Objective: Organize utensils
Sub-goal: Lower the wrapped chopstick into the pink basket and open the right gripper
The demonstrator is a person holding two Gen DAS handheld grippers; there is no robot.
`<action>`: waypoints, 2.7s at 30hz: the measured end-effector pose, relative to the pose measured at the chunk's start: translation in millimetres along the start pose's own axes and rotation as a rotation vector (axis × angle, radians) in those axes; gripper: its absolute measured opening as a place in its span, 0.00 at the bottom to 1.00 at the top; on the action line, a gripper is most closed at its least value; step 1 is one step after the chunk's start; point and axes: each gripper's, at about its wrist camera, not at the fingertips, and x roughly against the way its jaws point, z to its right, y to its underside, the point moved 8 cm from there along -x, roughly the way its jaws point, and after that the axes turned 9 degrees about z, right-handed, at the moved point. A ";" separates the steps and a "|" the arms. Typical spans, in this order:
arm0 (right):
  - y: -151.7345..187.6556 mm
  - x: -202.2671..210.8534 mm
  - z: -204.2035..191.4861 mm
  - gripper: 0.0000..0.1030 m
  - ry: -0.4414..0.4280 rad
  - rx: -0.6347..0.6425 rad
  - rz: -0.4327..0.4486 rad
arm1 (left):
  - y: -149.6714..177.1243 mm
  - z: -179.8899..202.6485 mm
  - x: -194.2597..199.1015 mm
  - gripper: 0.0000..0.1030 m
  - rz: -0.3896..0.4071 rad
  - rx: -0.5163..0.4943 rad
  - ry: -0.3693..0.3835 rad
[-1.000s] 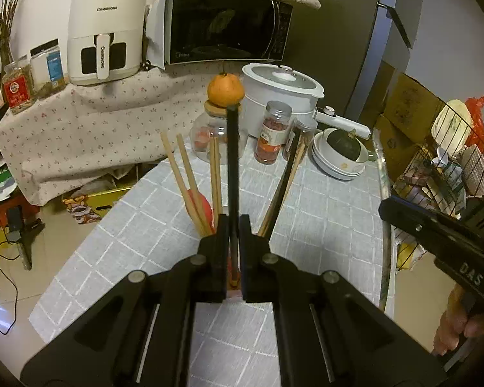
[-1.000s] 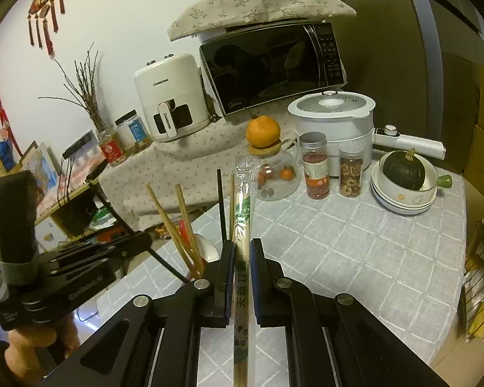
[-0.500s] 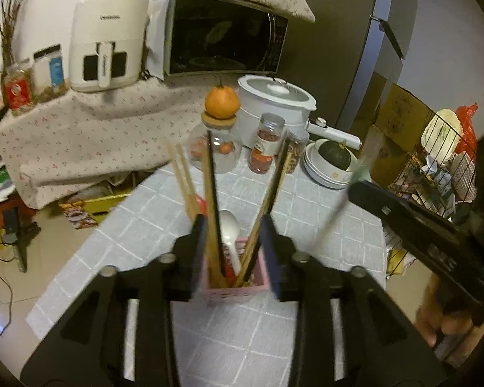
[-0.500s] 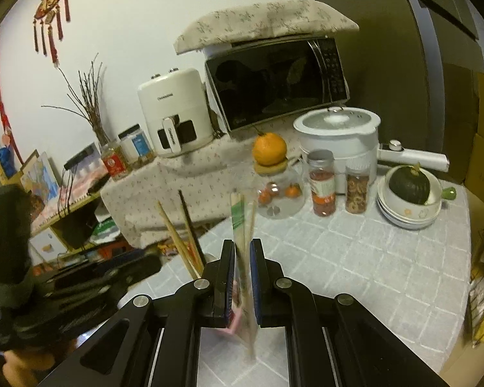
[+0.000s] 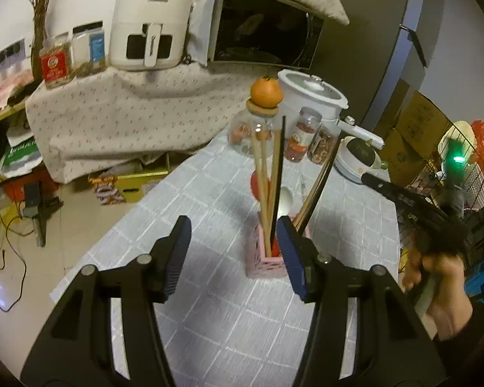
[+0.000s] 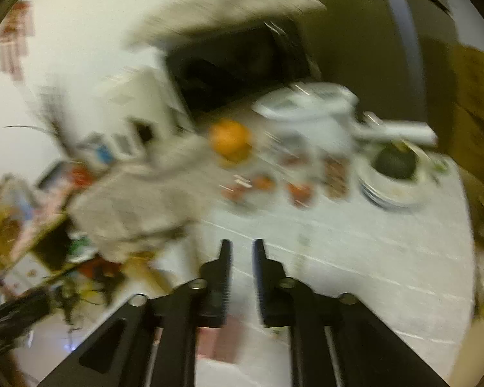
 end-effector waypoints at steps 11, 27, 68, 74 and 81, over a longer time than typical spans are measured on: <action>24.0 -127.6 54.3 0.30 0.055 -0.027 -0.315 | 15.1 -5.6 -5.3 0.73 -0.056 -0.004 -0.038; 49.0 -181.5 59.8 0.05 0.154 0.095 -0.360 | 18.4 -7.6 -12.5 0.73 -0.084 -0.014 -0.057; -11.7 36.0 -126.3 0.05 -0.026 0.123 0.696 | 11.6 -14.2 5.4 0.74 -0.037 0.005 -0.038; 8.2 30.6 -118.5 0.06 0.009 0.122 0.700 | 14.1 -20.4 -1.8 0.74 -0.049 -0.007 -0.083; 16.5 36.8 -99.2 0.14 0.013 0.101 0.634 | 18.7 -21.2 -6.7 0.74 -0.066 -0.002 -0.090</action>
